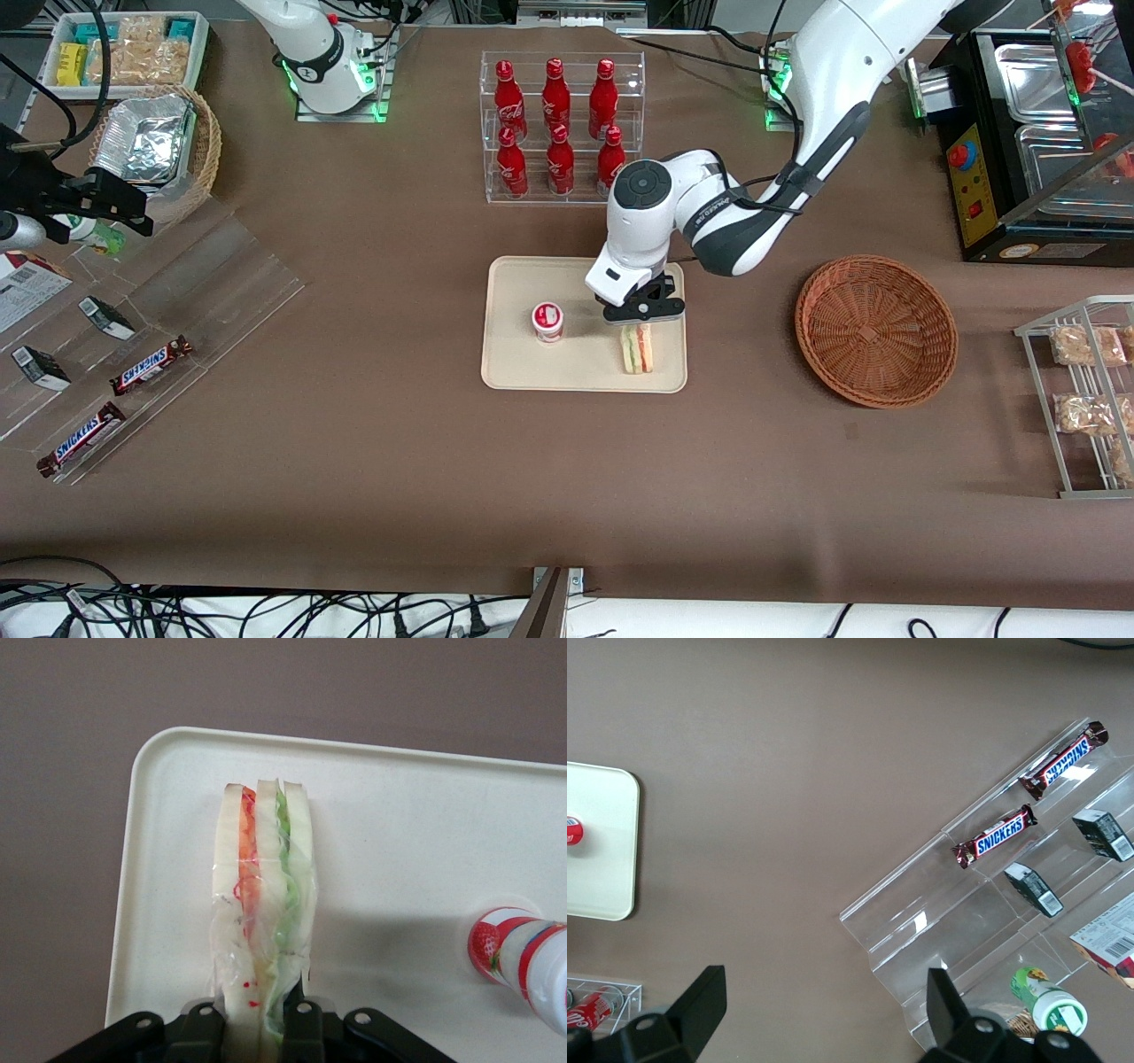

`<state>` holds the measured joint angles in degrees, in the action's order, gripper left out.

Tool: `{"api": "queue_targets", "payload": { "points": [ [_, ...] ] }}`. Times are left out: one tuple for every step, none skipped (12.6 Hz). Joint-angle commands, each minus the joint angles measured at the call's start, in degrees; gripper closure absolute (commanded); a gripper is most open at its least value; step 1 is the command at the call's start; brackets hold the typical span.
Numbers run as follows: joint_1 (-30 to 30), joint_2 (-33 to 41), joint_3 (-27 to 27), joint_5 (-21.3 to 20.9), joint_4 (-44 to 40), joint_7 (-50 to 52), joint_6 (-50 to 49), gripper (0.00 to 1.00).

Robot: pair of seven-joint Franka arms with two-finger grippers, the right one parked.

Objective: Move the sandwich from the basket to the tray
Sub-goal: 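Lower the sandwich onto the tray beside the bottle and open gripper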

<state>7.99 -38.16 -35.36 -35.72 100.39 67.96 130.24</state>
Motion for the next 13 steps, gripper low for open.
{"api": "queue_targets", "payload": {
  "points": [
    [0.18,-0.42,-0.24,-1.99,-0.11,1.74,0.36,0.78],
    [0.61,-0.51,-0.15,-1.99,-0.11,1.74,0.36,0.78],
    [0.97,-0.86,-0.15,-2.33,-0.02,1.91,0.36,0.78],
    [0.97,-0.86,-0.15,-2.86,-0.02,2.52,0.36,0.78],
    [1.06,-0.95,-0.15,-3.13,-0.11,2.87,0.36,0.76],
    [1.14,-0.95,-0.15,-3.22,-0.11,2.88,0.28,0.53],
    [1.15,-0.95,-0.15,-3.22,-0.02,2.79,0.28,0.12],
    [1.15,-0.95,-0.24,-3.22,-0.11,2.62,0.28,0.03],
    [1.15,-0.95,-0.24,-3.22,-0.02,2.44,0.10,0.00],
    [1.06,-0.77,-0.24,-3.22,-0.02,2.35,-0.16,0.00],
    [0.88,-0.51,-0.41,-3.13,-0.02,2.26,-0.42,0.00],
    [0.36,0.28,-0.59,-3.04,-0.20,2.35,-0.43,0.00],
    [-0.34,1.68,-0.76,-2.08,-0.20,2.26,-0.60,0.00]
  ]
}}
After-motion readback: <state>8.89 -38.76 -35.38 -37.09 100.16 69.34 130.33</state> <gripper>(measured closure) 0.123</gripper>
